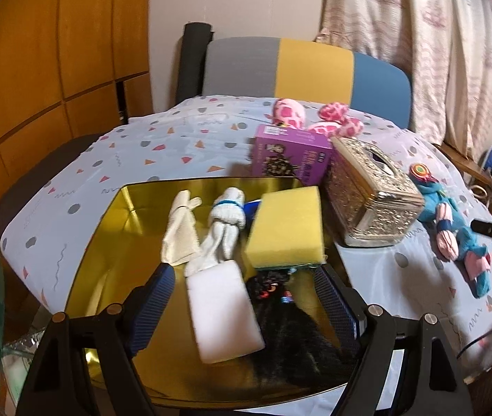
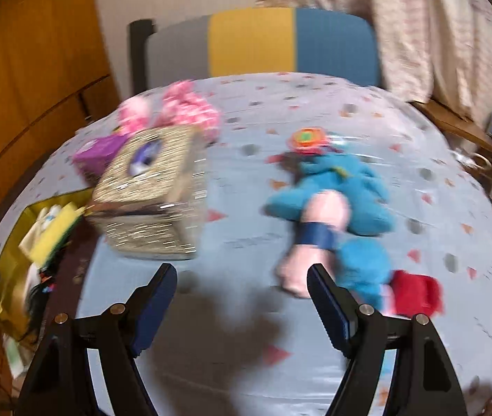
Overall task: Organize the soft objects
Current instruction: 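Move both grippers back over the blue plush toys and pink towel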
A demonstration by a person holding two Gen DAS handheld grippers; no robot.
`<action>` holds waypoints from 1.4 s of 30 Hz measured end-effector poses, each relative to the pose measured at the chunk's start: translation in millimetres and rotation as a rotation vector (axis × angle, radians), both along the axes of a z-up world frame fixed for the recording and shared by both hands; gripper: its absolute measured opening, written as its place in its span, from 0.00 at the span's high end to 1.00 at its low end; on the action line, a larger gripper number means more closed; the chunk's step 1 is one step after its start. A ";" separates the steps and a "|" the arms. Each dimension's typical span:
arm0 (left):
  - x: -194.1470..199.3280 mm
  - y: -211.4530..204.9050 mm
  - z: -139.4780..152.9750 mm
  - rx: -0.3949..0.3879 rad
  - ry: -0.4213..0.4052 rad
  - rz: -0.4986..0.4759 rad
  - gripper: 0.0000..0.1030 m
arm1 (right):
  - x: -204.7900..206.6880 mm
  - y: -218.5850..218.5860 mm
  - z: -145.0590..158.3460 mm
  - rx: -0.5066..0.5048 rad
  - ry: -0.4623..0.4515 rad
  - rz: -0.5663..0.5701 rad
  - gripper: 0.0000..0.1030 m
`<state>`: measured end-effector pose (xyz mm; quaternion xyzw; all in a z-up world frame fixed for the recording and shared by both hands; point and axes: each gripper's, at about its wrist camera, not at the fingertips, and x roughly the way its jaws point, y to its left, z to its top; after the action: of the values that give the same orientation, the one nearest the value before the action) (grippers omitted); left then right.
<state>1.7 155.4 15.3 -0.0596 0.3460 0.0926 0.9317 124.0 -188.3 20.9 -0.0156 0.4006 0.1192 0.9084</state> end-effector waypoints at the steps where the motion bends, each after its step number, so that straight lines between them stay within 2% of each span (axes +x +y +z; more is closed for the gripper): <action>1: 0.2 -3.2 0.2 0.004 0.000 -0.009 0.19 | 0.6 -11.8 2.0 0.000 -0.012 -0.034 0.23; 4: 4.6 -15.1 1.9 0.018 0.005 -0.046 0.19 | 3.2 -46.9 8.0 0.013 -0.057 -0.147 0.23; 8: 10.7 -33.8 5.6 0.046 0.005 -0.095 0.19 | 7.3 -100.9 15.1 0.029 -0.143 -0.389 0.23; 11: 16.5 -48.6 8.0 0.039 0.005 -0.153 0.20 | 5.9 -138.1 12.8 0.112 -0.173 -0.551 0.23; 14: 26.0 -66.4 7.1 0.024 0.026 -0.212 0.20 | 3.3 -164.6 6.4 0.215 -0.149 -0.626 0.23; 17: 34.8 -90.0 4.0 0.043 0.039 -0.283 0.20 | 2.2 -176.7 3.5 0.266 -0.135 -0.655 0.23; 24: 59.7 -149.0 -4.3 0.017 0.077 -0.451 0.23 | -3.6 -184.3 -1.6 0.332 -0.106 -0.662 0.23; 27: 72.6 -174.4 -8.2 0.013 0.095 -0.513 0.30 | -1.0 -184.4 -5.9 0.355 -0.091 -0.659 0.23; 29: 81.9 -189.5 -11.5 0.022 0.103 -0.544 0.40 | -1.3 -185.0 -6.1 0.367 -0.091 -0.657 0.23; 31: 95.8 -207.6 -16.6 0.016 0.123 -0.580 0.46 | -1.9 -185.9 -6.6 0.383 -0.091 -0.655 0.23; 34: 115.9 -233.2 -25.4 0.004 0.156 -0.621 0.55 | -1.8 -187.7 -7.7 0.403 -0.088 -0.655 0.23; 38: 145.5 -263.4 -33.7 -0.035 0.189 -0.647 0.55 | -1.0 -188.4 -8.7 0.427 -0.083 -0.641 0.23; 42: 185.3 -290.6 -42.4 -0.053 0.212 -0.630 0.55 | 0.1 -187.6 -9.7 0.452 -0.077 -0.618 0.23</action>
<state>187.0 -135.3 -27.1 0.0358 0.4447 -0.2034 0.8715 124.1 -375.9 11.1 0.3020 0.3156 -0.0757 0.8964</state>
